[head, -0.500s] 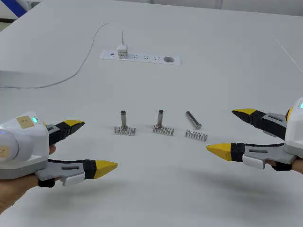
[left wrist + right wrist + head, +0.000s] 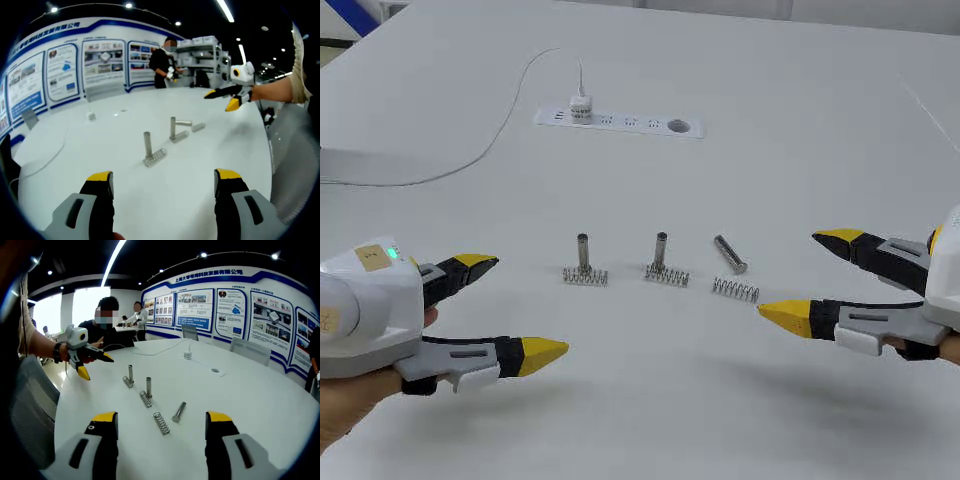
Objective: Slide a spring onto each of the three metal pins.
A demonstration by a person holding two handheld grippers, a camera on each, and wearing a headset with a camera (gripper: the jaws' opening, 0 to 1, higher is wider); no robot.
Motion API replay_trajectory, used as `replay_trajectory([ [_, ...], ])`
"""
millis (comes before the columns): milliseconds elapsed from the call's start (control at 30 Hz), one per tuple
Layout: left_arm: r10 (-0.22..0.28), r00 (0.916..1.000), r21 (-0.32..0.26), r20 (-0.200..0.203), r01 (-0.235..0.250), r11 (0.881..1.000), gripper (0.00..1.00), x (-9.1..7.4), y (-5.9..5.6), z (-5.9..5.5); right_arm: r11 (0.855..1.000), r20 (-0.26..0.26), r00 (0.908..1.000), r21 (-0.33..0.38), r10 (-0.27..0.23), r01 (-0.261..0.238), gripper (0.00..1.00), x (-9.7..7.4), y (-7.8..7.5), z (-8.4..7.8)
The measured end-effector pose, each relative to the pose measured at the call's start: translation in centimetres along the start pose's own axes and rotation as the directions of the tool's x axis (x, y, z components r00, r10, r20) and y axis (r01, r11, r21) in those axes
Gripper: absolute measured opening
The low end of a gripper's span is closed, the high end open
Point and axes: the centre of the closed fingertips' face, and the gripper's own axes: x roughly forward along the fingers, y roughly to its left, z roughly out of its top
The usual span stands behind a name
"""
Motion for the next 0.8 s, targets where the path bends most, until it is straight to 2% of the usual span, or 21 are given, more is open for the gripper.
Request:
replay_trajectory([
  [800,0.006,0.9998,0.000,0.020,-0.006,1.000,0.84,0.11,0.13,0.52,1.000,-0.018,0.9995,0.001,-0.026,0.026,0.68,-0.07,-0.74,0.18],
])
